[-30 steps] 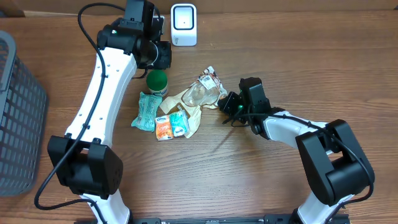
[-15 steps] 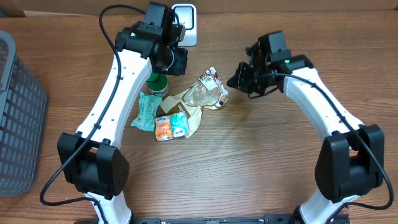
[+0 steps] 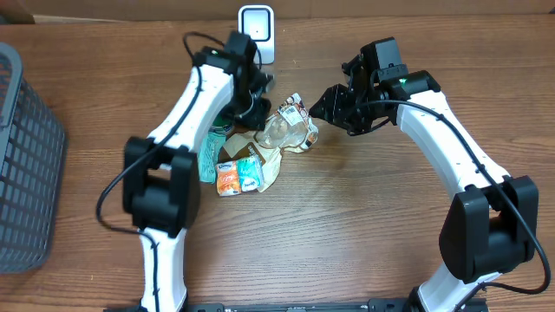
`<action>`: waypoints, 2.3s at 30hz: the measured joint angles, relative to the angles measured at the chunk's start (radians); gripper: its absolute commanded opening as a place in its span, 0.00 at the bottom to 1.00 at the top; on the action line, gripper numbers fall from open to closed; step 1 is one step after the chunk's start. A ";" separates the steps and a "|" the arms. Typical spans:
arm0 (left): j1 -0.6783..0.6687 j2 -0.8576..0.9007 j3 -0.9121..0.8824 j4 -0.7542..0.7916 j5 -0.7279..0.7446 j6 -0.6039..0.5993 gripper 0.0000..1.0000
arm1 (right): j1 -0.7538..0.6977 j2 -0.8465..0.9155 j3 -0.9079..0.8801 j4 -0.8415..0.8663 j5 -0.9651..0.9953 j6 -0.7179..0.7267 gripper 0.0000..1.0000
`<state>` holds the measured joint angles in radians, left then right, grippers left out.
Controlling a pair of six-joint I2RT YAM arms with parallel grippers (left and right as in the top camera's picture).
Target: Scan the item barcode
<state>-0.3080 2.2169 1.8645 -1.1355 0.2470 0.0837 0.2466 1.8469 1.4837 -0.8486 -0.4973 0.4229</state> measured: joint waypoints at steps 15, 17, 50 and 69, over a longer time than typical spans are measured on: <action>0.000 0.112 -0.006 0.018 0.060 0.011 0.04 | 0.106 0.029 -0.293 0.394 -0.104 0.188 0.54; 0.000 0.118 -0.003 0.016 0.069 -0.008 0.04 | 0.137 0.029 -0.329 0.446 -0.097 0.240 0.54; 0.007 0.149 0.023 -0.037 0.120 -0.056 0.04 | 0.211 0.169 -0.527 0.964 -0.130 0.615 0.04; 0.172 -0.061 0.781 -0.470 0.094 -0.056 0.04 | 0.095 -0.061 -0.234 0.175 -0.248 -0.037 0.04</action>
<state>-0.1360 2.1559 2.6453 -1.6058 0.3408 0.0280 0.3416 1.7863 1.2499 -0.6735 -0.7452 0.3855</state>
